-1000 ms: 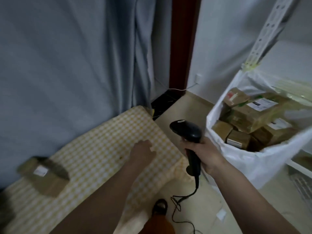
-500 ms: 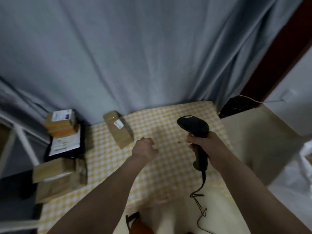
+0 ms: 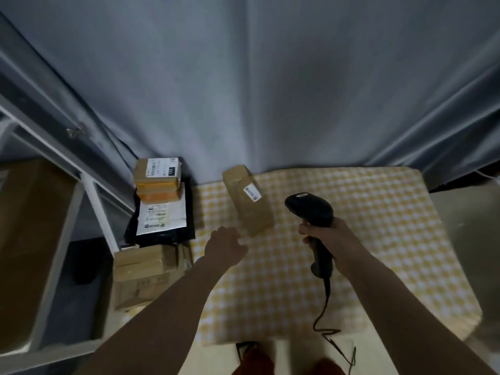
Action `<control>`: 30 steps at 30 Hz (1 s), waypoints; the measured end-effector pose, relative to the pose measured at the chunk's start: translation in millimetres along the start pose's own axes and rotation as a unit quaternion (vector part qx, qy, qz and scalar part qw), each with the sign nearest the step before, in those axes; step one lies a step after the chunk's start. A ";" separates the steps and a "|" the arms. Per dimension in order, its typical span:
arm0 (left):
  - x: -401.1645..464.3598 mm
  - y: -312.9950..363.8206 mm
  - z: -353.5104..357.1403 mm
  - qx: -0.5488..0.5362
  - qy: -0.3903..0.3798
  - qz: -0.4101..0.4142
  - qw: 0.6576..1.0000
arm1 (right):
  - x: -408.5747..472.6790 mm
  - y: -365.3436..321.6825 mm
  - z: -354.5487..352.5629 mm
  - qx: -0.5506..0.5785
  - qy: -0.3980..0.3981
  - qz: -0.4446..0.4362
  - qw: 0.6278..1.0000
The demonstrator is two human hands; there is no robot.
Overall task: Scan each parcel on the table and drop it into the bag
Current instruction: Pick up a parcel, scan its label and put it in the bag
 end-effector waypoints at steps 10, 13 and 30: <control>69.2 -47.4 16.5 -0.038 -0.061 -0.026 0.997 | 105.7 -7.2 50.3 -0.002 0.017 0.066 0.998; 99.7 -52.7 26.5 -0.067 -0.051 -0.042 0.996 | 151.3 -7.8 60.6 -0.015 0.012 0.088 0.996; 231.9 -79.0 101.6 -0.549 0.105 -0.210 0.802 | 311.3 6.9 104.7 -0.028 -0.038 0.134 0.990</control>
Point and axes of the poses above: each hand's wrist, its own x-axis towards the middle knuckle, its own z-axis out of the palm, y = z × x, the point moved 5 cm from there along x, towards the middle knuckle, and after that the axes turned 14 degrees about z, right-handed, at the moved point
